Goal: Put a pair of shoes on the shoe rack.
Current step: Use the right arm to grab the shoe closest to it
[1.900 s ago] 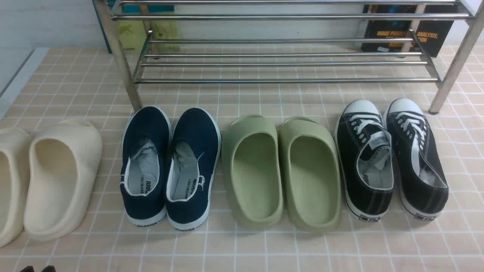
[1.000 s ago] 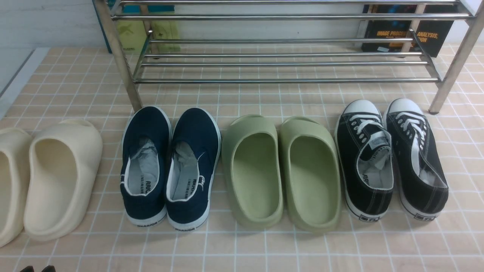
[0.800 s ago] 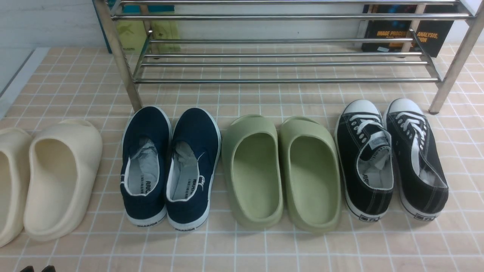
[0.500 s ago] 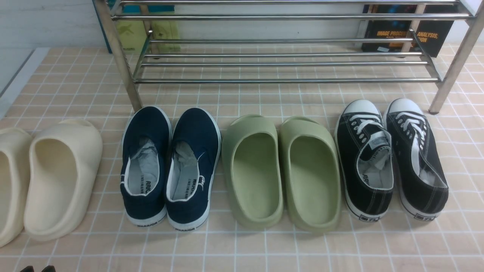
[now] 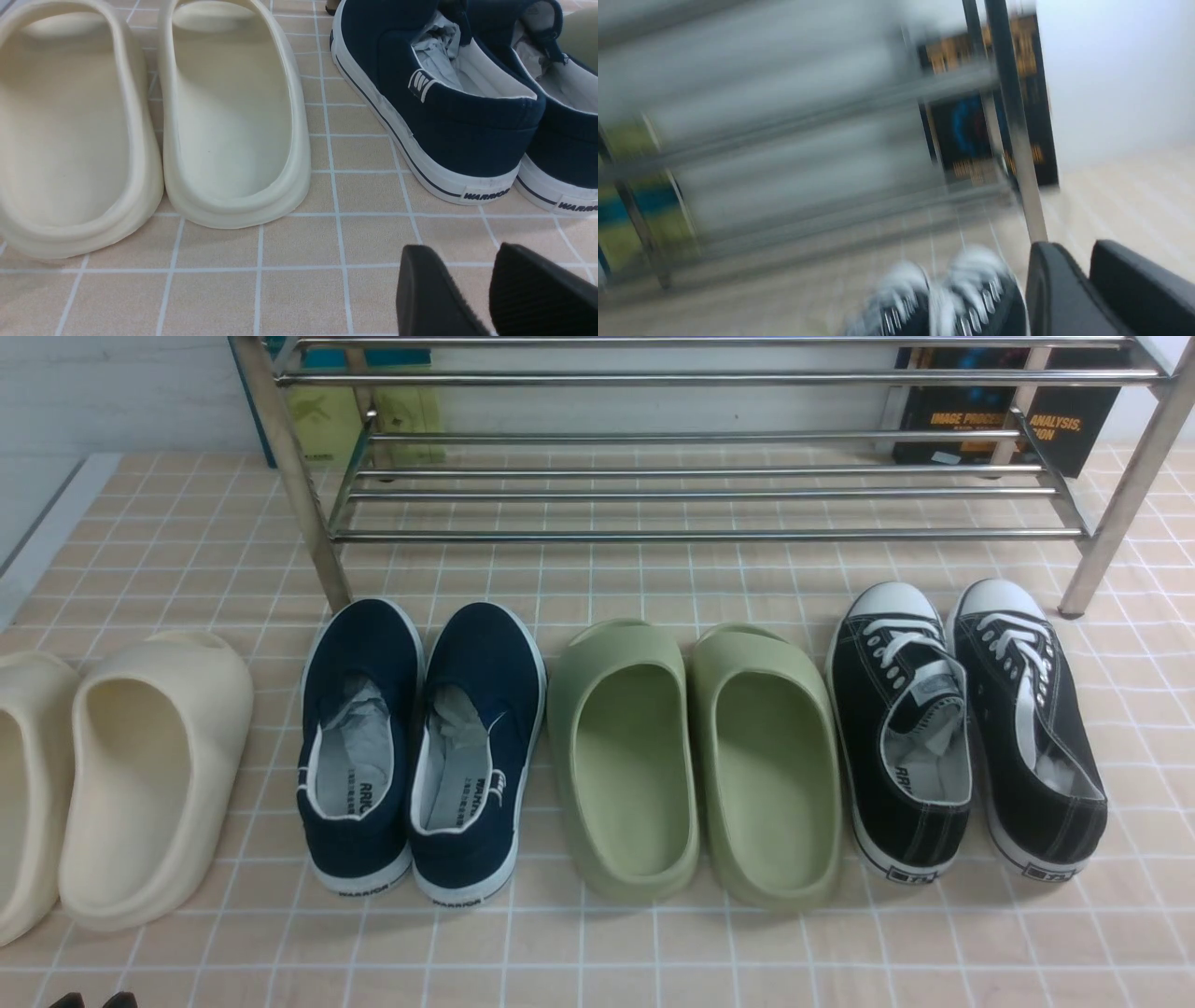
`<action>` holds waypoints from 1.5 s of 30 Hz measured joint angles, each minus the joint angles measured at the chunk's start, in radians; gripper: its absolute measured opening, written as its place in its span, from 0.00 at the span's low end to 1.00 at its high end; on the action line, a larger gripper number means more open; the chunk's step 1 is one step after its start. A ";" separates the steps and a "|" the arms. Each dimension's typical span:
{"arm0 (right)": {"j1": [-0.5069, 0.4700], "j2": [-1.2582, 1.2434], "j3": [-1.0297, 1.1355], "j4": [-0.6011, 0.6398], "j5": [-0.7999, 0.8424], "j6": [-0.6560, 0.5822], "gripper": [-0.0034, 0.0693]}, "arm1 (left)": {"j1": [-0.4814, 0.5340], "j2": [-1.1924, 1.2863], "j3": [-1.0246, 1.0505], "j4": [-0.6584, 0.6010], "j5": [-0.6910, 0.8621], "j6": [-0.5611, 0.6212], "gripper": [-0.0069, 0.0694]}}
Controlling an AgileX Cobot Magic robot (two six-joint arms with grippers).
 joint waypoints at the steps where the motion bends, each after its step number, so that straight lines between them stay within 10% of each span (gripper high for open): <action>1: 0.000 0.000 0.000 0.000 -0.104 0.008 0.23 | 0.000 0.000 0.000 0.000 0.000 0.000 0.40; 9: 0.000 -0.001 0.000 -0.038 -0.851 0.163 0.24 | 0.000 0.000 0.000 0.000 0.000 0.000 0.40; 13: 0.000 -0.002 -0.005 -0.046 -0.910 0.173 0.25 | 0.000 0.000 0.000 0.000 0.000 0.000 0.40; 26: 0.000 0.255 -0.449 -0.109 -0.135 -0.066 0.26 | 0.000 0.000 0.000 0.000 0.000 0.000 0.40; 40: 0.000 0.654 -0.501 -0.117 0.182 -0.033 0.28 | 0.000 0.000 0.000 0.000 0.000 0.000 0.40; 45: 0.000 0.863 -0.695 -0.109 0.674 -0.040 0.29 | 0.000 0.000 0.000 0.000 0.000 0.000 0.40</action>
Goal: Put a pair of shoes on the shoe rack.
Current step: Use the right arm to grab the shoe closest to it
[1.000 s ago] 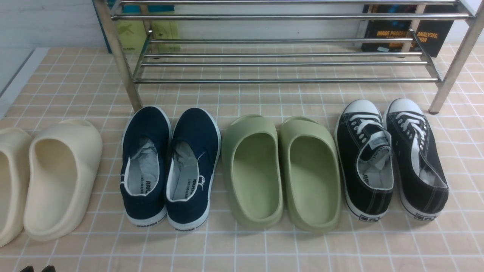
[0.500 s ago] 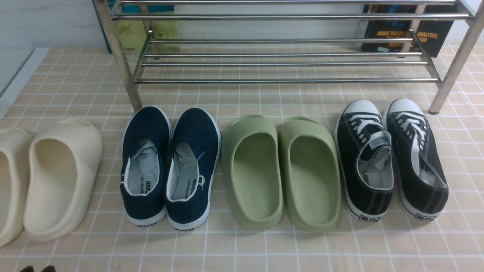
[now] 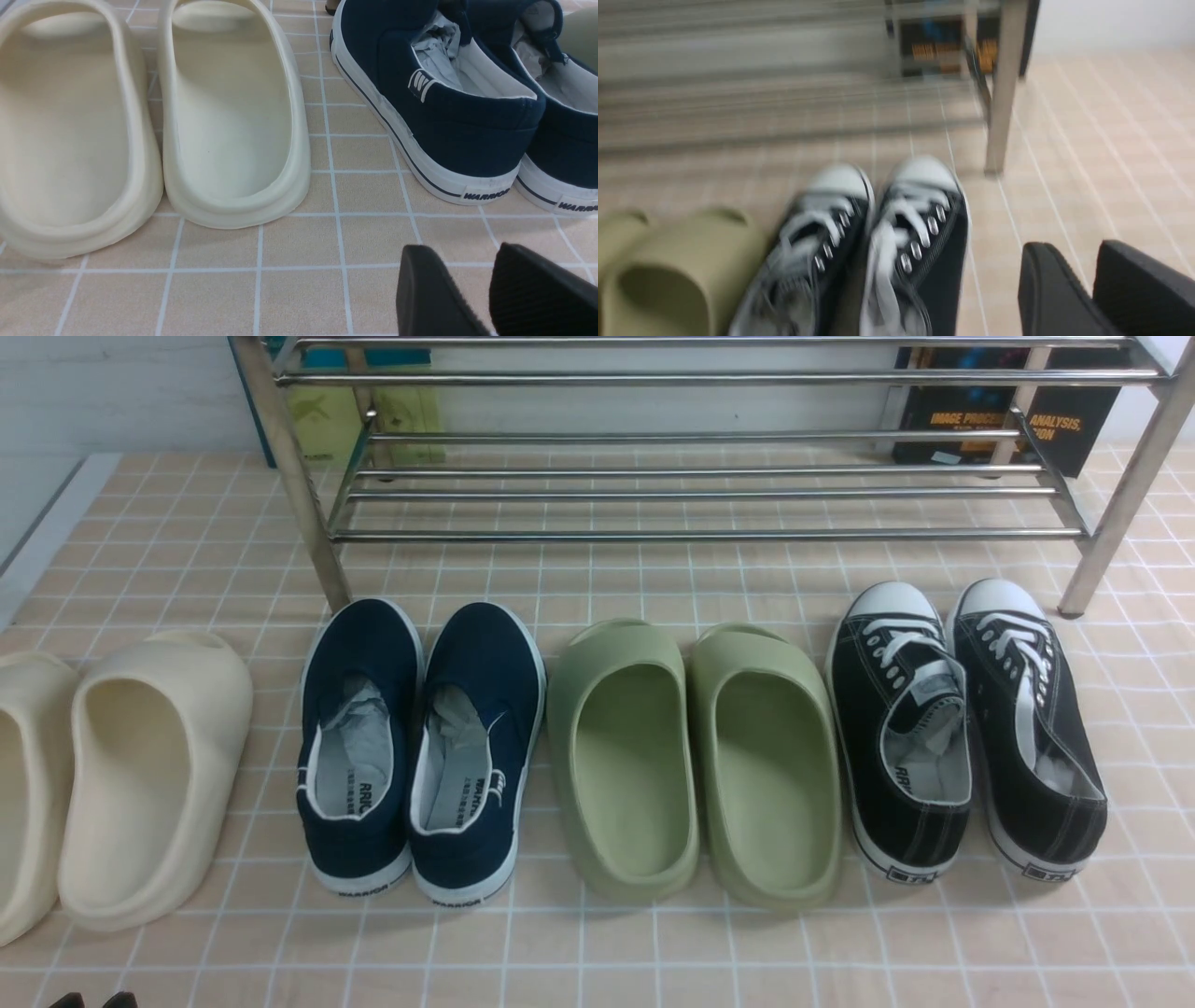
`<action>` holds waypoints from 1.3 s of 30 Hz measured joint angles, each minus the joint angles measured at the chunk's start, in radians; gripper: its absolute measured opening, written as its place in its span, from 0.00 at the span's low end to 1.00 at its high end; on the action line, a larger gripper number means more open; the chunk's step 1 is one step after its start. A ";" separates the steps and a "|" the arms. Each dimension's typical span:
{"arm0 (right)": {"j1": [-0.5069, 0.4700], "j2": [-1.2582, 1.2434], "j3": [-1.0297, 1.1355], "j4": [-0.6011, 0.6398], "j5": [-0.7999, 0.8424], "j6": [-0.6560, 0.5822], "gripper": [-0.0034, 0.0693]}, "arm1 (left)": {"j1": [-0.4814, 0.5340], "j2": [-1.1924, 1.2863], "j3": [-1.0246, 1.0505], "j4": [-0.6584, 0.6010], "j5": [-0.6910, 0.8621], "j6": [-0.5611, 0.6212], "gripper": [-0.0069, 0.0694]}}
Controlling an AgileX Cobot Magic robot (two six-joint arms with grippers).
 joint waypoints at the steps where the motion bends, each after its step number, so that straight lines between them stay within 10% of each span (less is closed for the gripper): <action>1: 0.003 0.053 -0.042 0.011 0.076 -0.003 0.29 | 0.000 0.000 0.000 0.000 0.000 0.000 0.40; 12: 0.280 0.468 -0.419 0.396 0.402 -0.365 0.31 | 0.000 0.000 0.000 0.000 0.000 0.000 0.40; 26: 0.345 0.726 -0.464 0.389 0.495 -0.510 0.33 | 0.000 0.000 0.000 0.000 0.000 0.000 0.40; 39: 0.345 0.809 -0.472 0.325 0.232 -0.539 0.41 | 0.000 0.000 0.000 0.000 0.000 0.000 0.40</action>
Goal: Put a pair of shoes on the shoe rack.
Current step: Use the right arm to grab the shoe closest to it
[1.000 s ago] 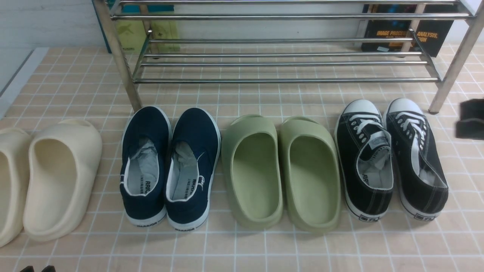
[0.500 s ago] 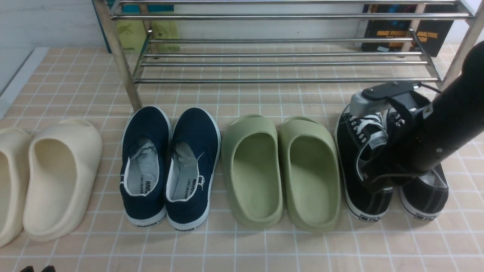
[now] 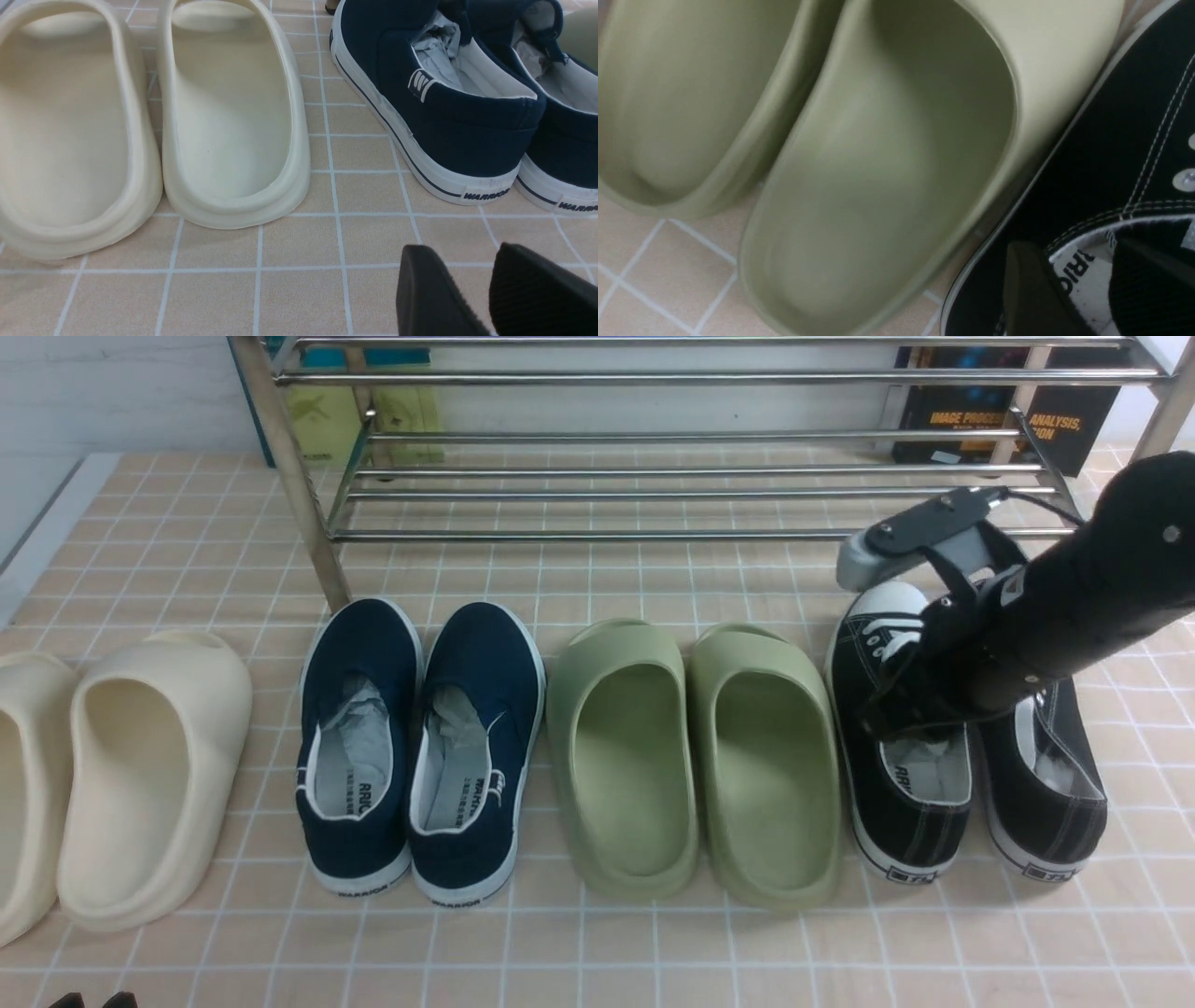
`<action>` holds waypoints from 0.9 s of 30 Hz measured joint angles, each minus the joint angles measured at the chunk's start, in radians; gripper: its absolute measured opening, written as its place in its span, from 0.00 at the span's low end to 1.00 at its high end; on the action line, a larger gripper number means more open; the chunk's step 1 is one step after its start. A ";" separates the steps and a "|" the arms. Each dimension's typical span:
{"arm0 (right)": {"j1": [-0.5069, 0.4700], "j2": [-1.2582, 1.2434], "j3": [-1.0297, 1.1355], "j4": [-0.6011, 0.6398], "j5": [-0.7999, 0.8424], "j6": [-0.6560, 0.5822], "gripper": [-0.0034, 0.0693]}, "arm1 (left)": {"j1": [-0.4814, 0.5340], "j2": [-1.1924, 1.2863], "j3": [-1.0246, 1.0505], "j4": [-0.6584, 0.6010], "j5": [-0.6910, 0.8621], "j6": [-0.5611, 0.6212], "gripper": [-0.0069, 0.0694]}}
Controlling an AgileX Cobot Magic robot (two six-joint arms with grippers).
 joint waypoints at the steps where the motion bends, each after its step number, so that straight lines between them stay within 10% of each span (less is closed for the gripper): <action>1: 0.000 0.008 0.000 -0.005 0.000 0.014 0.43 | 0.000 0.000 0.000 0.000 0.000 0.000 0.40; 11: 0.000 0.110 0.000 -0.008 -0.040 0.154 0.53 | 0.000 0.000 0.000 0.000 0.000 0.000 0.40; 21: 0.002 0.144 -0.001 0.006 -0.057 0.172 0.05 | 0.000 0.000 0.000 0.000 0.000 0.000 0.40; 27: 0.002 0.093 -0.005 -0.021 0.004 0.166 0.04 | 0.000 0.000 0.000 0.000 0.000 0.000 0.40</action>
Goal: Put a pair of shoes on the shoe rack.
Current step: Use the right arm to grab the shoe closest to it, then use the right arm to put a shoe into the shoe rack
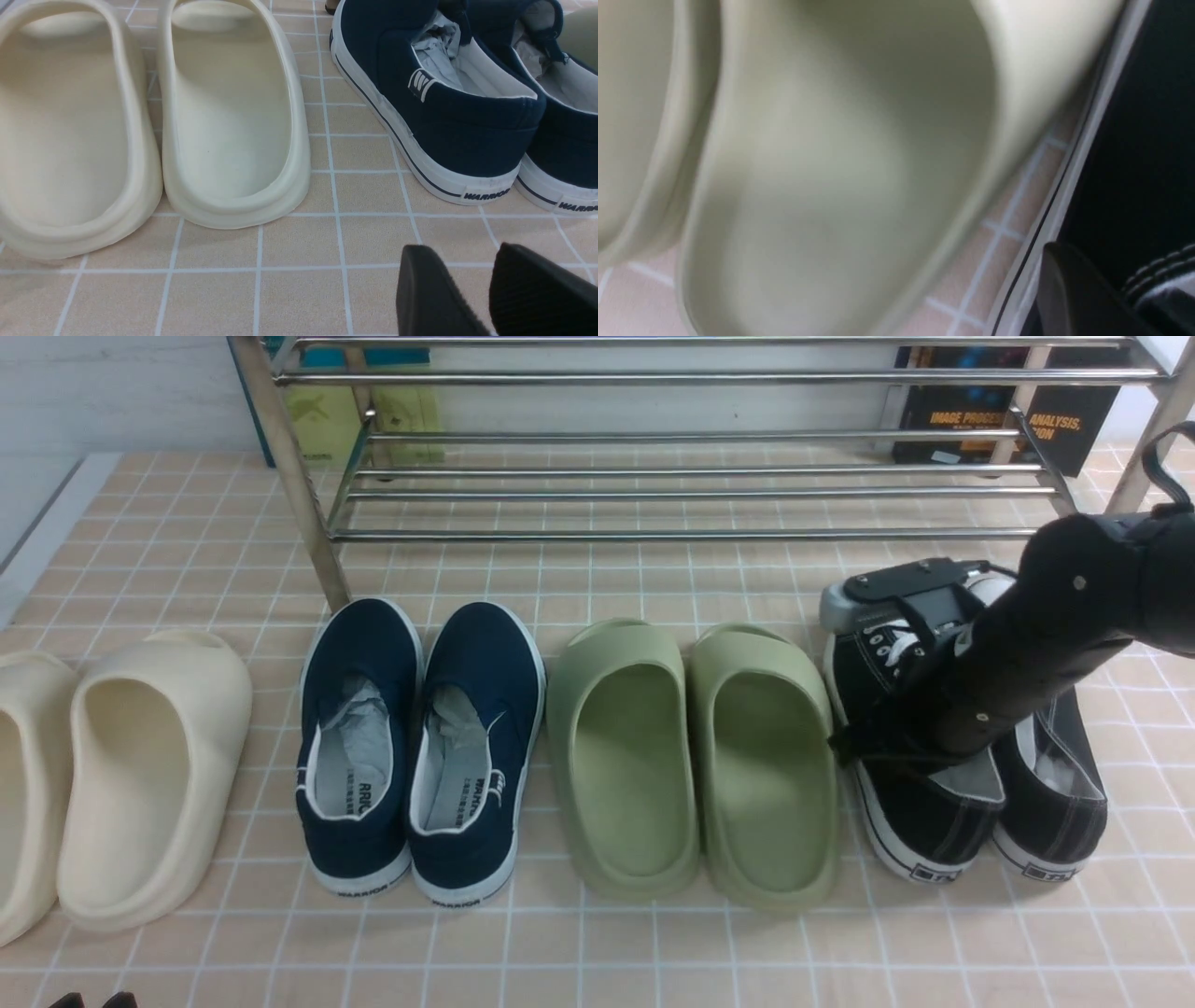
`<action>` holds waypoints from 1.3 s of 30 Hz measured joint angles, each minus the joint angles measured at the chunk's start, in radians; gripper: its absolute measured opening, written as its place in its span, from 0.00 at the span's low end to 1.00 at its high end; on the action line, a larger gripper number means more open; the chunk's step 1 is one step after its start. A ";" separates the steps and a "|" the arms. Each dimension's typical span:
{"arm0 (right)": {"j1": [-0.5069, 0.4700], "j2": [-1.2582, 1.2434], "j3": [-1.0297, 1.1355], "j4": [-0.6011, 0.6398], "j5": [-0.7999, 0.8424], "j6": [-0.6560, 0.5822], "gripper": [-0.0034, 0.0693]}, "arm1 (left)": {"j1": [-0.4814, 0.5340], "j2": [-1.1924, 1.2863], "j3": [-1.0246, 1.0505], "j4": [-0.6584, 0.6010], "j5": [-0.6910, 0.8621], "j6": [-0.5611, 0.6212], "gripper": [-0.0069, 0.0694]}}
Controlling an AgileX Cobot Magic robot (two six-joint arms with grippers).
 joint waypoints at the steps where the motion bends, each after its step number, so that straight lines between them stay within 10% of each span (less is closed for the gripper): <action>1: -0.001 -0.014 -0.004 -0.002 0.013 0.000 0.04 | 0.000 0.000 0.000 0.000 0.000 0.000 0.40; 39: -0.068 0.383 -0.722 -0.237 -0.011 0.122 0.06 | 0.000 0.000 0.000 0.000 0.000 0.000 0.40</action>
